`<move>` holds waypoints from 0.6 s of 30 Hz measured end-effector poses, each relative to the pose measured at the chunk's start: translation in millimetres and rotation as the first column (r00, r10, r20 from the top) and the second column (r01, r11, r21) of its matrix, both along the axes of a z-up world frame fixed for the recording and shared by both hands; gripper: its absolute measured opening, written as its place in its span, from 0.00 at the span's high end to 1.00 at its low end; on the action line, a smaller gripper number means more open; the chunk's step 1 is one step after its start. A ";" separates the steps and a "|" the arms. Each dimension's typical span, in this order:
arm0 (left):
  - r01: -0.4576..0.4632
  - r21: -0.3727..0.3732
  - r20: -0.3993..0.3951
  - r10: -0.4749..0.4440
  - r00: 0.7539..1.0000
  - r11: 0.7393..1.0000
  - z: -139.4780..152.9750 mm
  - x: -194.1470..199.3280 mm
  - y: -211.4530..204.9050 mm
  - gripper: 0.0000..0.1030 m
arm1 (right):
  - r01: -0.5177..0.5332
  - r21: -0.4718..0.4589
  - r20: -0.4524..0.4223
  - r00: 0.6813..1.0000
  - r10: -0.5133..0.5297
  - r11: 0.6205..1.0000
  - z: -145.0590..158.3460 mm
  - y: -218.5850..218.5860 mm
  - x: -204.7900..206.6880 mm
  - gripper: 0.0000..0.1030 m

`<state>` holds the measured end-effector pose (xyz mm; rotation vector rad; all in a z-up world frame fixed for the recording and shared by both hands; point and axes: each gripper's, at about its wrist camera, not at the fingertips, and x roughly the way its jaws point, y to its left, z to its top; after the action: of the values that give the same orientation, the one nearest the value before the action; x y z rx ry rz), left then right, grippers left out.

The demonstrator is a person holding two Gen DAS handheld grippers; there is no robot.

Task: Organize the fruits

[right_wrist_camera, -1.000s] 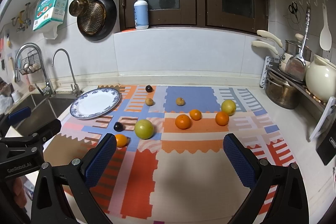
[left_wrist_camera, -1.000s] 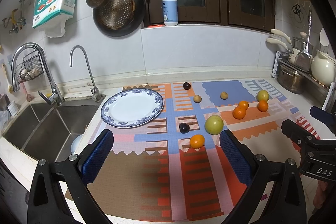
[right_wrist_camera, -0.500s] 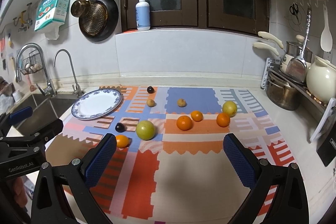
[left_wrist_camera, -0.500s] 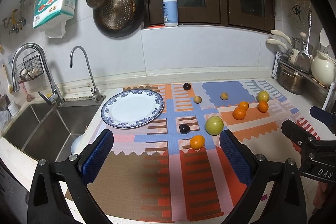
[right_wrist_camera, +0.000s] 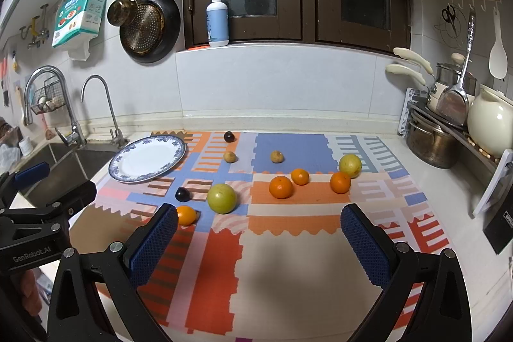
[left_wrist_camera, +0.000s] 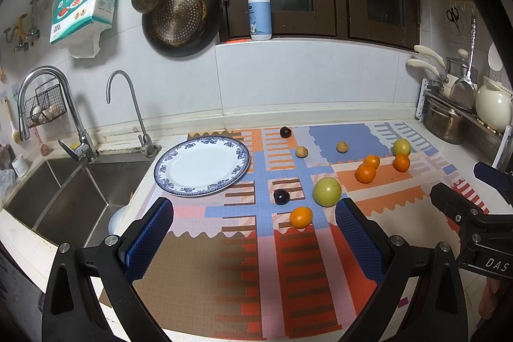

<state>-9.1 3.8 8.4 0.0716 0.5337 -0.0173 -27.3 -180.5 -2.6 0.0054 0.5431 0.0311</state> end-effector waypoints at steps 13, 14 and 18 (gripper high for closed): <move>0.000 -0.001 0.000 0.000 1.000 1.000 1.4 0.1 1.0 0.00 | -0.004 -0.001 0.001 1.000 0.004 1.000 -0.1 0.8 -0.5 0.01; -0.001 0.000 -0.001 0.001 1.000 1.000 0.6 0.4 0.9 0.00 | -0.004 -0.001 0.001 1.000 0.004 1.000 -0.2 0.9 -0.5 0.01; -0.001 -0.003 -0.006 0.001 1.000 1.000 2.9 1.1 2.9 0.00 | -0.009 -0.002 -0.002 1.000 0.009 1.000 0.0 3.2 -0.8 0.01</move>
<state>-8.0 6.7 11.3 0.0684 0.5394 -0.0168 -28.1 -177.3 -2.7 0.0013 0.5456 0.0394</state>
